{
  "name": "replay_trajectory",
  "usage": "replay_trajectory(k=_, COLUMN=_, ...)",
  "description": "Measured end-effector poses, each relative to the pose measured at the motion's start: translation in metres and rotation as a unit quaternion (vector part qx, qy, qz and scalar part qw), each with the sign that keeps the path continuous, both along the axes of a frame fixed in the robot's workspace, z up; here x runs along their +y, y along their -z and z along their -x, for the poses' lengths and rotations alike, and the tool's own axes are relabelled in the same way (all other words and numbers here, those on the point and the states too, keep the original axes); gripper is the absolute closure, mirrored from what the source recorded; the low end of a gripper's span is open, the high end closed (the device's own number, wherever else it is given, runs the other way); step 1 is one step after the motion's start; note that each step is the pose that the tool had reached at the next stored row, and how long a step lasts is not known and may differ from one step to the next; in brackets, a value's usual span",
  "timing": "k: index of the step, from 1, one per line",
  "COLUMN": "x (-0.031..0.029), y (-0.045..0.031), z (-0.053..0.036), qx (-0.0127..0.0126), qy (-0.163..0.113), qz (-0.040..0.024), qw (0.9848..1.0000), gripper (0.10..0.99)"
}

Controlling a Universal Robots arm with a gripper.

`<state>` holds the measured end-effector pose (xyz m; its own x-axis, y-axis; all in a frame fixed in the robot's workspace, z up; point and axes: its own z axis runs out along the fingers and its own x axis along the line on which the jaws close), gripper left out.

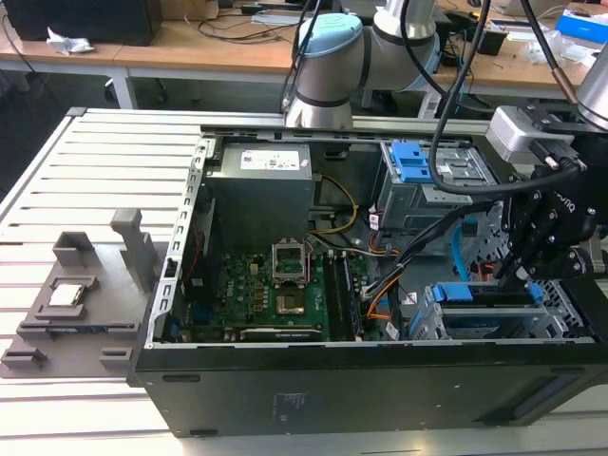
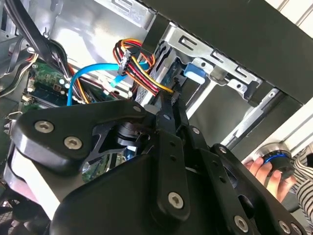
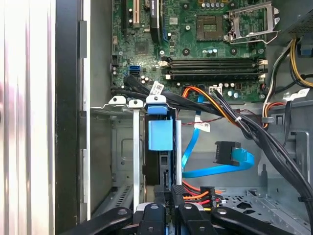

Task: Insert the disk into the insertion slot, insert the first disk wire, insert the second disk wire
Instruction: 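Insert the first disk wire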

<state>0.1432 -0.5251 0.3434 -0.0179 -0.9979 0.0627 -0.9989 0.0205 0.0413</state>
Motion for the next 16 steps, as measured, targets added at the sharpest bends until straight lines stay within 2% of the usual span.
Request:
replay_trajectory(k=11, x=0.0021, y=0.0054, z=-0.0018, qx=0.0, qy=0.0, qz=0.0, qw=1.0, gripper=0.918)
replay_trajectory(k=16, x=0.0022, y=0.0034, z=-0.0021, qx=0.0, qy=0.0, qz=-0.0004, qw=1.0, gripper=0.918)
